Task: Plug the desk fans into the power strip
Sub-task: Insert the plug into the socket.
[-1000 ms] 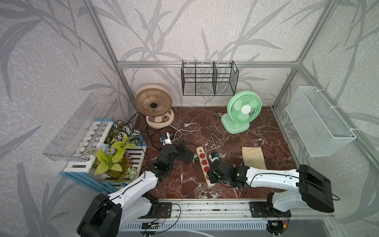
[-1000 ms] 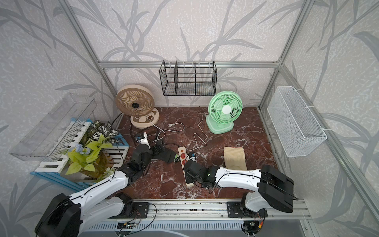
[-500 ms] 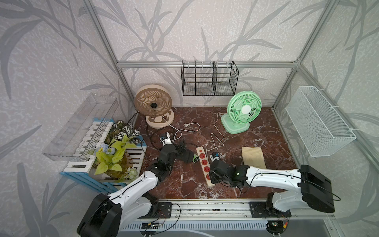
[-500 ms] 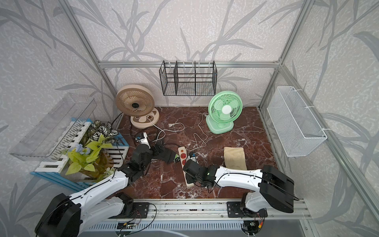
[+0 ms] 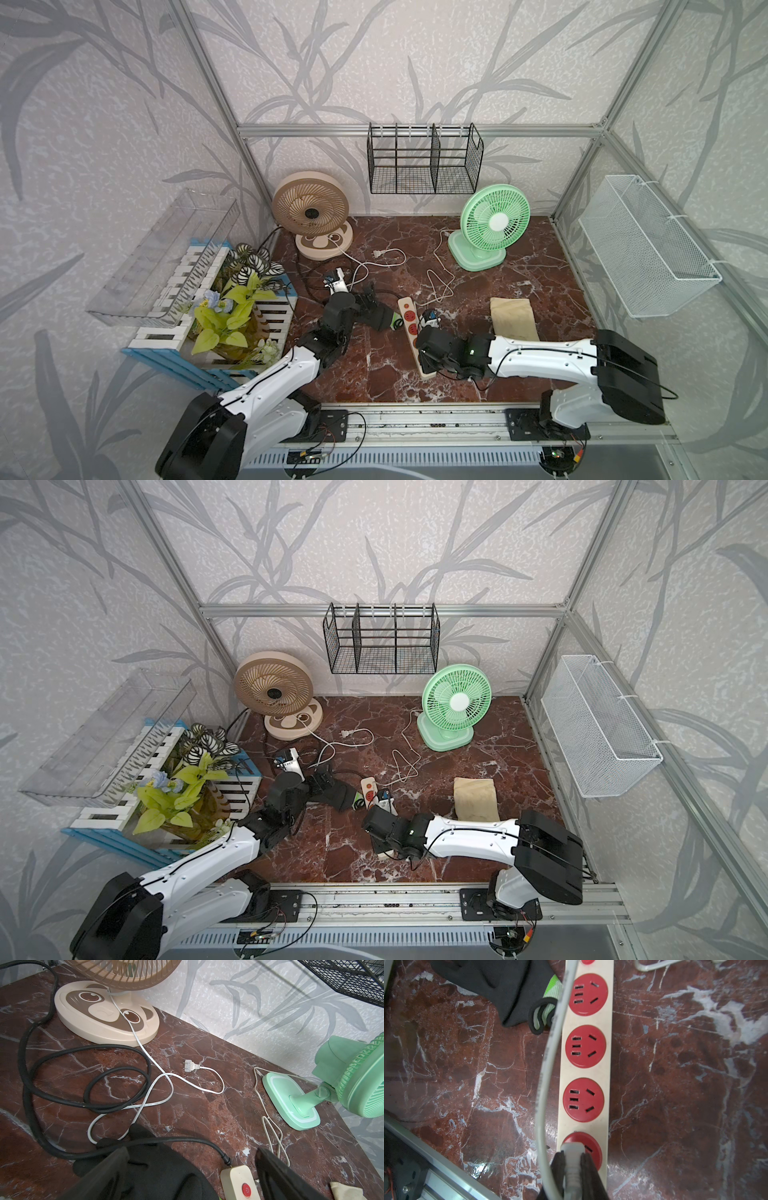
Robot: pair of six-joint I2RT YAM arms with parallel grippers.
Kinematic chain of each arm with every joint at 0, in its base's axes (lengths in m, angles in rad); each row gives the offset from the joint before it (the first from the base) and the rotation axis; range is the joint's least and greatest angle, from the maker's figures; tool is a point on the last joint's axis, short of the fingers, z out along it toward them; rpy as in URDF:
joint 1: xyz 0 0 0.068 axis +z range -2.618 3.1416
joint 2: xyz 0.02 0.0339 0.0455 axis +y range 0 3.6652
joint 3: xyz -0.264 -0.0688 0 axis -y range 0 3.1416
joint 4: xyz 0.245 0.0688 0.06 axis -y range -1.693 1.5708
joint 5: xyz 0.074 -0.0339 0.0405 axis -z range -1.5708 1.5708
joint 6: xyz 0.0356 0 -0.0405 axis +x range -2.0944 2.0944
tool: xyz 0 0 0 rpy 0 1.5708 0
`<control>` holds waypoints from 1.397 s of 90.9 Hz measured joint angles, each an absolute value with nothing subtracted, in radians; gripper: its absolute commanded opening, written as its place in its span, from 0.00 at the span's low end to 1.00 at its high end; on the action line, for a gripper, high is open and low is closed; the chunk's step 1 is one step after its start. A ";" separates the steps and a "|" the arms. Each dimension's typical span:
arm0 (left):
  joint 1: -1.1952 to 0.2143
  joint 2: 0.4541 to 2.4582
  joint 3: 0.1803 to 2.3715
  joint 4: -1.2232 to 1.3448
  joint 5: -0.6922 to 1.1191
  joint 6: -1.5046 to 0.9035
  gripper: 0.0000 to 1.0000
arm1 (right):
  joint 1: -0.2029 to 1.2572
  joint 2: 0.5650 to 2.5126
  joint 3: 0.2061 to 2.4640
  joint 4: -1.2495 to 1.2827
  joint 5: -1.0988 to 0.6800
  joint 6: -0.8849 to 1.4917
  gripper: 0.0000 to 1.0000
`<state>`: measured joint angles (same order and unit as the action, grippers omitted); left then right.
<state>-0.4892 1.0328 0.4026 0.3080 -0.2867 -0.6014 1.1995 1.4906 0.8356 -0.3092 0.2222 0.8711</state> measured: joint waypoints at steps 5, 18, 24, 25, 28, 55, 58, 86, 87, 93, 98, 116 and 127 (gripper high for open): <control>-0.489 1.033 0.403 0.308 -0.287 -0.601 1.00 | 1.214 1.507 0.856 -0.334 0.248 0.872 0.00; -0.489 1.032 0.403 0.308 -0.287 -0.601 1.00 | 1.260 1.553 0.912 -0.404 0.324 0.877 0.00; -0.489 1.032 0.403 0.308 -0.287 -0.601 1.00 | 1.282 1.574 0.935 -0.431 0.361 0.887 0.00; -0.489 1.032 0.403 0.308 -0.287 -0.601 1.00 | 1.287 1.579 0.938 -0.436 0.368 0.888 0.00; -0.489 1.032 0.403 0.308 -0.287 -0.601 1.00 | 1.296 1.586 0.945 -0.444 0.383 0.892 0.00; -0.489 1.032 0.403 0.308 -0.287 -0.601 1.00 | 1.317 1.616 0.932 -0.442 0.400 0.937 0.00; -0.489 1.032 0.403 0.308 -0.287 -0.601 1.00 | 1.317 1.616 0.932 -0.442 0.400 0.944 0.00; -0.489 1.032 0.403 0.308 -0.287 -0.601 1.00 | 1.317 1.611 0.921 -0.430 0.400 0.957 0.12; -0.489 1.032 0.403 0.308 -0.287 -0.601 1.00 | 1.317 1.611 0.923 -0.432 0.399 0.957 0.14; -0.489 1.032 0.403 0.308 -0.287 -0.601 1.00 | 1.316 1.612 0.933 -0.445 0.395 0.955 0.27; -0.489 1.032 0.403 0.308 -0.287 -0.601 1.00 | 1.317 1.618 0.946 -0.483 0.364 0.942 0.32; -0.489 1.032 0.403 0.307 -0.299 -0.598 1.00 | 1.296 1.620 1.053 -0.668 0.303 0.869 0.43; -0.489 1.032 0.403 0.307 -0.310 -0.594 1.00 | 1.258 1.589 1.122 -0.712 0.302 0.815 0.50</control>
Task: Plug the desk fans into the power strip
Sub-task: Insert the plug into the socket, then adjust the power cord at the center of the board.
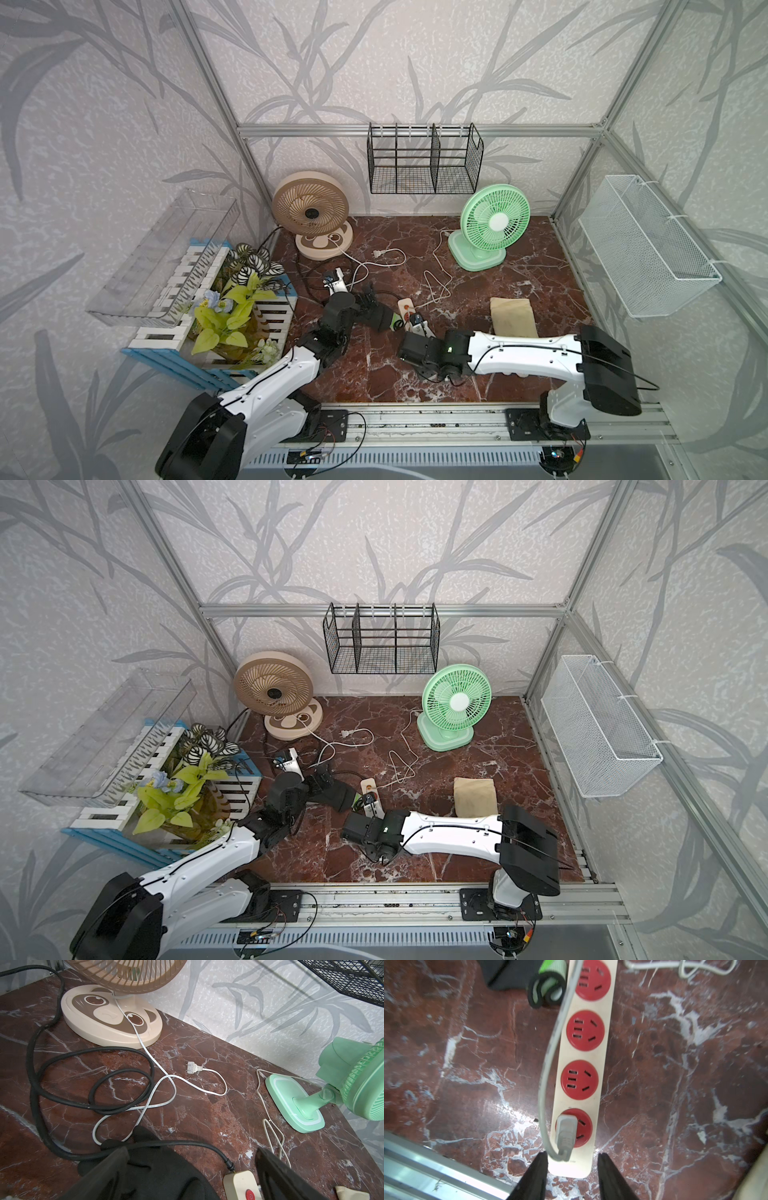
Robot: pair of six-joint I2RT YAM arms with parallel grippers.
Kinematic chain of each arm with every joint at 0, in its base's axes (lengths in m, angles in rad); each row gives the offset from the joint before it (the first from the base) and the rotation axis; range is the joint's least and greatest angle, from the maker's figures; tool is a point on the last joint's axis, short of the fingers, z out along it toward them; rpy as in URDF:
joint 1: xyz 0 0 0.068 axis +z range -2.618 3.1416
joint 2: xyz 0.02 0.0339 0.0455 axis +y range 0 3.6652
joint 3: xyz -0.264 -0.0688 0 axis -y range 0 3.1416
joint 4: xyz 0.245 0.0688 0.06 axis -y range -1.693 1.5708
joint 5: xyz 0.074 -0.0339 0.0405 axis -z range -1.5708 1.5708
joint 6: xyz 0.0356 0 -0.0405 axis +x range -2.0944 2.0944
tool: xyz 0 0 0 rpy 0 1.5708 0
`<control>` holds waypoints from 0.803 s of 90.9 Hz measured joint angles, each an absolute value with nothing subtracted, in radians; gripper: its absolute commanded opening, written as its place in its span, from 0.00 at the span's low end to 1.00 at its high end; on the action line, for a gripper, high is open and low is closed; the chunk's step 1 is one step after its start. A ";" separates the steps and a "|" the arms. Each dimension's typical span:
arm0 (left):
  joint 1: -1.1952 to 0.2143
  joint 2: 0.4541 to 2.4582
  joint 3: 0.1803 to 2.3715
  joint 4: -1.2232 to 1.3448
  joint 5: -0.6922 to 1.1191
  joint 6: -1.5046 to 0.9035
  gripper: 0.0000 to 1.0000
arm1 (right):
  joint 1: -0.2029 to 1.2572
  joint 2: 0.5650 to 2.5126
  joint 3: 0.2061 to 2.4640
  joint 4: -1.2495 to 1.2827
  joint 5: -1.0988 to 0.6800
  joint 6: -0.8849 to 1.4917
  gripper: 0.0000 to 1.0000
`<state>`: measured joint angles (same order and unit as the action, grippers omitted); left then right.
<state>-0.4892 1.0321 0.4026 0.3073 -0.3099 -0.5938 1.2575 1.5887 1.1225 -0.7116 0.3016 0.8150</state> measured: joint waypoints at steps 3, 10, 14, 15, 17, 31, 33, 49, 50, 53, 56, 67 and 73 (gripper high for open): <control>-0.489 1.032 0.403 0.307 -0.313 -0.593 1.00 | 1.248 1.571 1.135 -0.717 0.302 0.797 0.54; -0.488 1.032 0.403 0.307 -0.316 -0.593 1.00 | 1.229 1.521 1.147 -0.726 0.296 0.768 0.57; -0.488 1.032 0.403 0.307 -0.318 -0.593 1.00 | 1.215 1.483 1.147 -0.734 0.290 0.755 0.58; -0.488 1.032 0.403 0.307 -0.318 -0.593 1.00 | 1.212 1.473 1.146 -0.735 0.289 0.750 0.59; -0.488 1.032 0.403 0.307 -0.319 -0.593 1.00 | 1.208 1.455 1.143 -0.735 0.286 0.745 0.60; -0.488 1.032 0.403 0.307 -0.322 -0.593 1.00 | 1.131 1.287 1.091 -0.727 0.257 0.707 0.71; -0.488 1.032 0.403 0.307 -0.323 -0.593 1.00 | 1.103 1.261 1.084 -0.725 0.249 0.703 0.72; -0.488 1.032 0.403 0.307 -0.335 -0.583 1.00 | 0.831 1.166 1.045 -0.690 0.159 0.677 0.99; -0.488 1.032 0.403 0.307 -0.336 -0.582 1.00 | 0.815 1.167 1.045 -0.687 0.152 0.675 0.99; -0.488 1.032 0.403 0.307 -0.340 -0.580 1.00 | 0.764 1.179 1.045 -0.677 0.132 0.675 0.99; -0.488 1.032 0.403 0.307 -0.344 -0.579 1.00 | 0.723 1.199 1.047 -0.668 0.121 0.675 0.99; -0.488 1.032 0.403 0.307 -0.356 -0.575 1.00 | 0.635 1.348 1.085 -0.637 0.087 0.661 0.99; -0.488 1.034 0.403 0.307 -0.361 -0.574 1.00 | 0.611 1.449 1.122 -0.621 0.074 0.647 0.99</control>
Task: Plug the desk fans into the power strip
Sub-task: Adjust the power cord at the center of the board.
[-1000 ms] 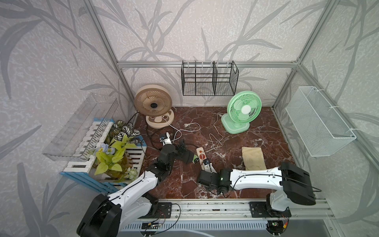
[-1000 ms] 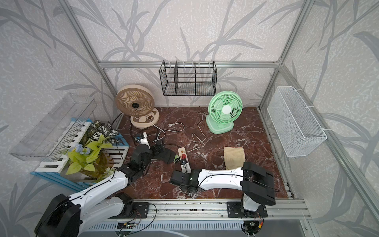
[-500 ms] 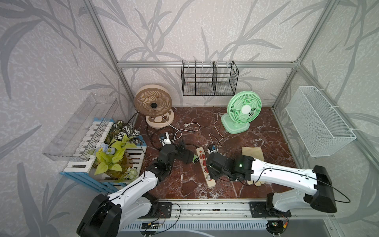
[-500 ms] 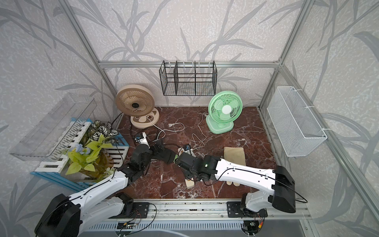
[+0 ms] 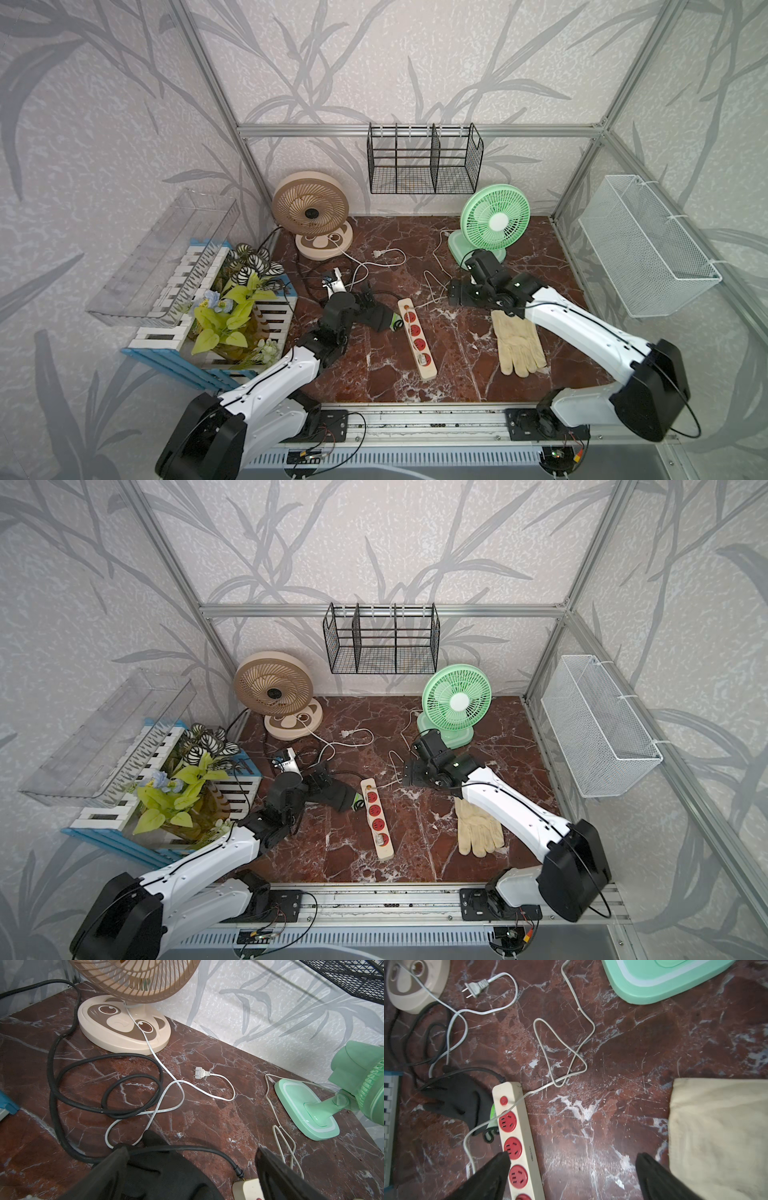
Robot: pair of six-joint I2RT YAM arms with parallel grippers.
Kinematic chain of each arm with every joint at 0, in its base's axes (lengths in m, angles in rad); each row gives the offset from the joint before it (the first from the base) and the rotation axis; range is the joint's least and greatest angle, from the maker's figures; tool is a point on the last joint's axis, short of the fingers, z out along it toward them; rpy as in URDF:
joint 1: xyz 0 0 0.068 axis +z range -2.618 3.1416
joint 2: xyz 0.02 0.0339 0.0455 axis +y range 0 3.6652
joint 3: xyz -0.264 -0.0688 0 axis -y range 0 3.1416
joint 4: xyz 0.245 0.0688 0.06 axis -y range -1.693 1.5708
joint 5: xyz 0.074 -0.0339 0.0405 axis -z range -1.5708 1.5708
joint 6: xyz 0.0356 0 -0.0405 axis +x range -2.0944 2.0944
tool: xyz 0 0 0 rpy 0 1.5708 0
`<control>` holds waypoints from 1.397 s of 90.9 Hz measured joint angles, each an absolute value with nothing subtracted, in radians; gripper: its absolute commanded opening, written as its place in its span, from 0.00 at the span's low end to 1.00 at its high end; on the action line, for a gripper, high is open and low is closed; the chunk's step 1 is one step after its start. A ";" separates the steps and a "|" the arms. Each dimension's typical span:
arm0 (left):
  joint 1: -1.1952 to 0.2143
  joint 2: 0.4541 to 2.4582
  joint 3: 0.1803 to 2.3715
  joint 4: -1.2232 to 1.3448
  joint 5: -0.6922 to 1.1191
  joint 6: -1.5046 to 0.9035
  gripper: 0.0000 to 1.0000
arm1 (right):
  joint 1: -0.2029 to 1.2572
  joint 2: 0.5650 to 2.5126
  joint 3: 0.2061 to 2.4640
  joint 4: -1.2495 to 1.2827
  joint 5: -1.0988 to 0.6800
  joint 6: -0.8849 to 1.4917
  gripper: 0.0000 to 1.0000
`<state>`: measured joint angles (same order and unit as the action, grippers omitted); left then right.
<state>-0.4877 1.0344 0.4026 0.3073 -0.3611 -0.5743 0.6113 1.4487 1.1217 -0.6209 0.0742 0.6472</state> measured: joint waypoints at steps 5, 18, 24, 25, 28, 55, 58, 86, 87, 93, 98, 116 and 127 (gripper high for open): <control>-0.488 1.036 0.403 0.307 -0.365 -0.574 1.00 | 0.595 1.537 1.159 -0.609 0.065 0.631 0.99; -0.484 1.038 0.403 0.307 -0.366 -0.573 1.00 | 0.570 1.740 1.277 -0.613 0.039 0.580 0.84; -0.482 1.038 0.403 0.307 -0.366 -0.571 1.00 | 0.567 1.820 1.330 -0.618 0.038 0.559 0.71; -0.482 1.038 0.403 0.307 -0.366 -0.571 1.00 | 0.566 1.831 1.337 -0.619 0.038 0.558 0.70; -0.482 1.038 0.403 0.307 -0.366 -0.570 1.00 | 0.563 1.865 1.361 -0.626 0.041 0.554 0.70; -0.481 1.038 0.403 0.307 -0.365 -0.568 1.00 | 0.563 2.047 1.497 -0.697 0.072 0.541 0.70; -0.481 1.038 0.403 0.307 -0.364 -0.568 1.00 | 0.563 2.061 1.512 -0.707 0.075 0.541 0.70; -0.481 1.039 0.403 0.307 -0.358 -0.568 1.00 | 0.562 2.148 1.602 -0.794 0.130 0.552 0.62; -0.481 1.039 0.403 0.307 -0.357 -0.568 1.00 | 0.562 2.148 1.602 -0.794 0.131 0.550 0.61; -0.481 1.043 0.403 0.307 -0.353 -0.568 1.00 | 0.563 2.148 1.602 -0.801 0.136 0.554 0.43; -0.481 1.048 0.403 0.307 -0.348 -0.568 1.00 | 0.563 2.148 1.601 -0.814 0.150 0.551 0.31; -0.481 1.077 0.403 0.307 -0.326 -0.569 1.00 | 0.561 2.065 1.459 -0.811 0.244 0.557 0.18; -0.481 1.114 0.413 0.303 -0.307 -0.570 1.00 | 0.551 1.976 1.317 -0.828 0.300 0.572 0.16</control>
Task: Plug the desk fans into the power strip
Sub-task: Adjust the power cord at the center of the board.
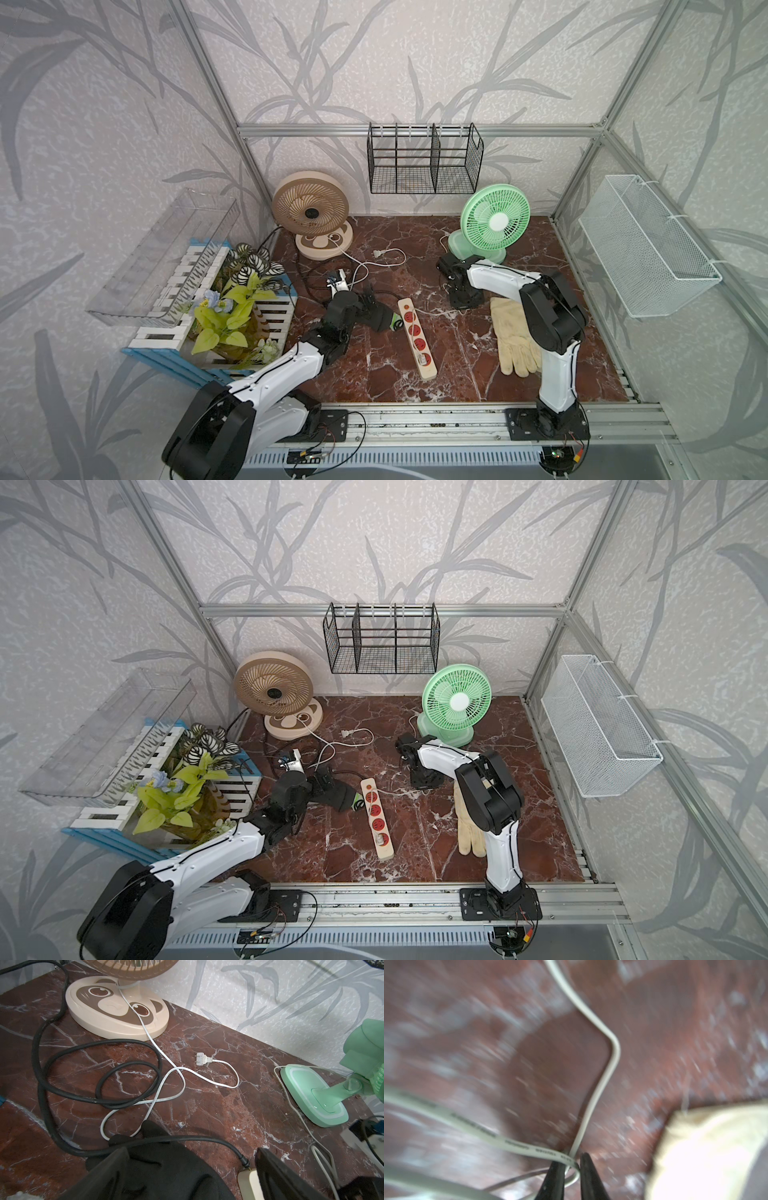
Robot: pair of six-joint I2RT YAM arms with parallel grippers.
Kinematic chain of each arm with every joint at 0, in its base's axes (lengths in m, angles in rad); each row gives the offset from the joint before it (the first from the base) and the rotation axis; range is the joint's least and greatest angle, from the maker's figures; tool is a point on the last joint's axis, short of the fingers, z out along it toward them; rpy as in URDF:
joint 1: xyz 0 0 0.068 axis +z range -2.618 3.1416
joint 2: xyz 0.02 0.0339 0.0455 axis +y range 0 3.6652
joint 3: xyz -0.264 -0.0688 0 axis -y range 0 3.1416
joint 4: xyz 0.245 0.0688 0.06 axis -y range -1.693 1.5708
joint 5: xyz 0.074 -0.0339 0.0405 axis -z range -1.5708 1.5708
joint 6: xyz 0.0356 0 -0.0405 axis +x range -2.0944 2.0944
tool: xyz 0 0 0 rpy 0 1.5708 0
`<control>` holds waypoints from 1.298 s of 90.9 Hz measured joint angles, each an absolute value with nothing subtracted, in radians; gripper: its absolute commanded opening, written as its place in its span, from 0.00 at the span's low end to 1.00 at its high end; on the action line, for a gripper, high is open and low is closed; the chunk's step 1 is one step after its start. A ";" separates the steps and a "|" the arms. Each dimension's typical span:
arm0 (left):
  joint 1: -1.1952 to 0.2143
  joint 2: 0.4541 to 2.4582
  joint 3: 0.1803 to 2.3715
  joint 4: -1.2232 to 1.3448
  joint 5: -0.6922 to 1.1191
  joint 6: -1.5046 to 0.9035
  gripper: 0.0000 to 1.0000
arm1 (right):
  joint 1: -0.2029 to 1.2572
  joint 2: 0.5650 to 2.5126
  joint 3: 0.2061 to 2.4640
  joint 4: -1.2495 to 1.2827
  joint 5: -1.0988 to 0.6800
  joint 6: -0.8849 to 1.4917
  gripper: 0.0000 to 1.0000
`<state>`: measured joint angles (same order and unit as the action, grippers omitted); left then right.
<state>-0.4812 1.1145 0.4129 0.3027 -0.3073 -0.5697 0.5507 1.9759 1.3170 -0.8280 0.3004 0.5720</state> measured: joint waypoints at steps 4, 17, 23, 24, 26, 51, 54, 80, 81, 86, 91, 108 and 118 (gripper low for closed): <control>-0.481 1.137 0.429 0.291 -0.299 -0.571 1.00 | 0.542 1.946 1.270 -0.829 0.317 0.578 0.16; -0.481 1.229 0.537 0.222 -0.264 -0.567 1.00 | 0.500 1.850 1.129 -0.820 0.347 0.599 0.16; -0.481 1.285 0.610 0.178 -0.256 -0.567 1.00 | 0.475 1.797 1.063 -0.807 0.353 0.609 0.16; -0.481 1.296 0.622 0.172 -0.254 -0.567 1.00 | 0.470 1.789 1.052 -0.805 0.355 0.611 0.16; -0.481 1.313 0.645 0.160 -0.254 -0.566 1.00 | 0.463 1.772 1.032 -0.799 0.355 0.614 0.16; -0.481 1.639 0.989 -0.035 -0.225 -0.526 1.00 | 0.366 1.537 0.844 -0.749 0.344 0.657 0.20; -0.481 1.693 1.050 -0.065 -0.225 -0.514 1.00 | 0.358 1.513 0.836 -0.746 0.339 0.661 0.20; -0.481 2.043 1.453 -0.304 -0.240 -0.405 1.00 | 0.327 1.295 0.813 -0.691 0.252 0.652 0.59; -0.481 2.053 1.463 -0.311 -0.241 -0.400 1.00 | 0.327 1.285 0.811 -0.690 0.249 0.651 0.60; -0.481 2.102 1.519 -0.352 -0.242 -0.376 0.98 | 0.326 1.236 0.799 -0.669 0.228 0.636 0.70; -0.481 2.143 1.565 -0.382 -0.239 -0.352 0.96 | 0.325 1.189 0.783 -0.648 0.211 0.624 0.79; -0.481 2.254 1.703 -0.454 -0.208 -0.262 0.88 | 0.318 1.076 0.739 -0.598 0.147 0.588 0.84; -0.481 2.276 1.748 -0.472 -0.191 -0.218 0.87 | 0.316 1.051 0.735 -0.588 0.107 0.570 0.85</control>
